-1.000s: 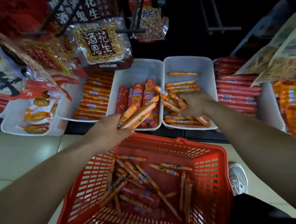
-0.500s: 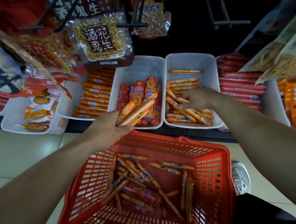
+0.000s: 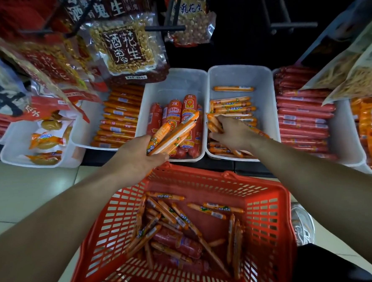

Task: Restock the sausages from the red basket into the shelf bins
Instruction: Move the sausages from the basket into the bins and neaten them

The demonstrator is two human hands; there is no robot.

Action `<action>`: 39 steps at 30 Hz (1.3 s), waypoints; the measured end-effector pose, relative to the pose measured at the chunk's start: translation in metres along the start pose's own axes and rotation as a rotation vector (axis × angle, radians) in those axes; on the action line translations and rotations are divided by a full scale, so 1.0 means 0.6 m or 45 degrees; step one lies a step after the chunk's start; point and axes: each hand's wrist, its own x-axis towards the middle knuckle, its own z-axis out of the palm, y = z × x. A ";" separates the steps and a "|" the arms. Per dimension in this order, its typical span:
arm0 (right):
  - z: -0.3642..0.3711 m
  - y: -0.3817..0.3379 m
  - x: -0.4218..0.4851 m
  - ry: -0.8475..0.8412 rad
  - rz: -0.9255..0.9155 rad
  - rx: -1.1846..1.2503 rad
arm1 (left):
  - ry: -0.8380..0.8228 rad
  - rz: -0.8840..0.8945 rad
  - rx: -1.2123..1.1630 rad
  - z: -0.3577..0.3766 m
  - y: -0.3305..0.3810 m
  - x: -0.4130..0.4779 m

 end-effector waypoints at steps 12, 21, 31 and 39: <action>-0.115 -0.072 0.021 0.319 -0.213 0.235 | 0.035 -0.001 -0.013 -0.013 -0.002 -0.005; -0.068 0.048 -0.011 -0.300 0.066 -0.219 | 0.011 0.017 0.014 -0.008 0.000 -0.008; -0.041 -0.001 0.061 -0.205 0.080 -0.201 | 0.087 -0.035 -0.003 -0.014 -0.011 0.006; 0.015 -0.004 0.088 -0.053 0.315 -0.066 | 0.069 -0.020 -0.061 -0.012 -0.020 0.012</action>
